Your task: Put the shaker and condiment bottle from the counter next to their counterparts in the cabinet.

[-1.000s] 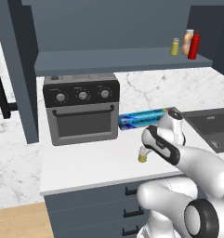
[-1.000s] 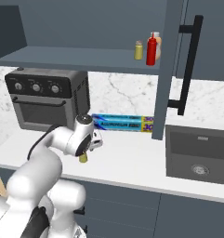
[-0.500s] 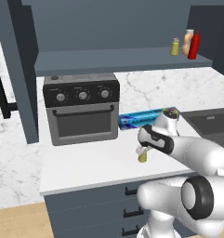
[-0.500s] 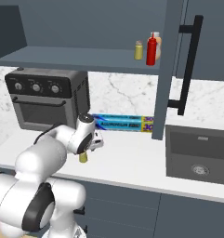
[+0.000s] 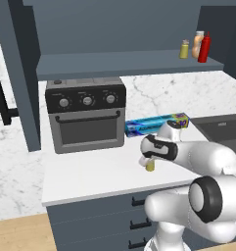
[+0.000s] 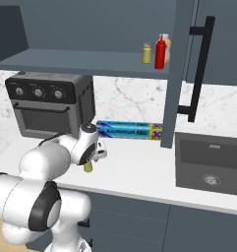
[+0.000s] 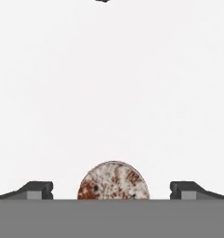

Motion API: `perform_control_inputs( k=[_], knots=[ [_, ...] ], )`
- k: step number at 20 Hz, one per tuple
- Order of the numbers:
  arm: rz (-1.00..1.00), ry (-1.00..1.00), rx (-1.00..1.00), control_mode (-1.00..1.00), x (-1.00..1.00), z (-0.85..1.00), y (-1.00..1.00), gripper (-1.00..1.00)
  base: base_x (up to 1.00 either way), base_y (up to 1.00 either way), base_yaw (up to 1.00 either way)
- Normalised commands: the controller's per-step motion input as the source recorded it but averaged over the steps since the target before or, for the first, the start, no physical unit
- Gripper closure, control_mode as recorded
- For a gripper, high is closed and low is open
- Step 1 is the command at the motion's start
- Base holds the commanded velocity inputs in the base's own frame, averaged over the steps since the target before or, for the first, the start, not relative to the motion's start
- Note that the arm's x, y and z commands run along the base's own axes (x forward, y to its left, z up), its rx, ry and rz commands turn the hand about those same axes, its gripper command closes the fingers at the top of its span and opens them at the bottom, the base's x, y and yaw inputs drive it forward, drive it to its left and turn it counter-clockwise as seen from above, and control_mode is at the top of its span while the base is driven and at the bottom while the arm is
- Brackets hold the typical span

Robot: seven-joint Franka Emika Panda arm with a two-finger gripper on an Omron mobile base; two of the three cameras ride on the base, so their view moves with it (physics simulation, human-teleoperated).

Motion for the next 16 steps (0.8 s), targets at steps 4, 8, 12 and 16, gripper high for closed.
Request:
perform_control_inputs(
  k=[4, 8, 12, 16],
  knots=[
    [-0.02, 0.0, 0.0, -1.0, 0.09, -0.02, 0.08, 1.0, 0.0, 0.0, 0.0],
    [-0.05, 0.0, 0.0, -1.0, 0.0, 0.0, 0.01, 1.0, 0.0, 0.0, 0.0],
    [-0.15, -0.01, -0.05, -1.0, -0.04, 0.38, 0.0, 1.0, 0.0, 0.0, 0.0],
    [-0.2, -0.07, -0.13, -1.0, -0.16, 1.0, 0.03, 1.0, 0.0, 0.0, 0.0]
  ],
)
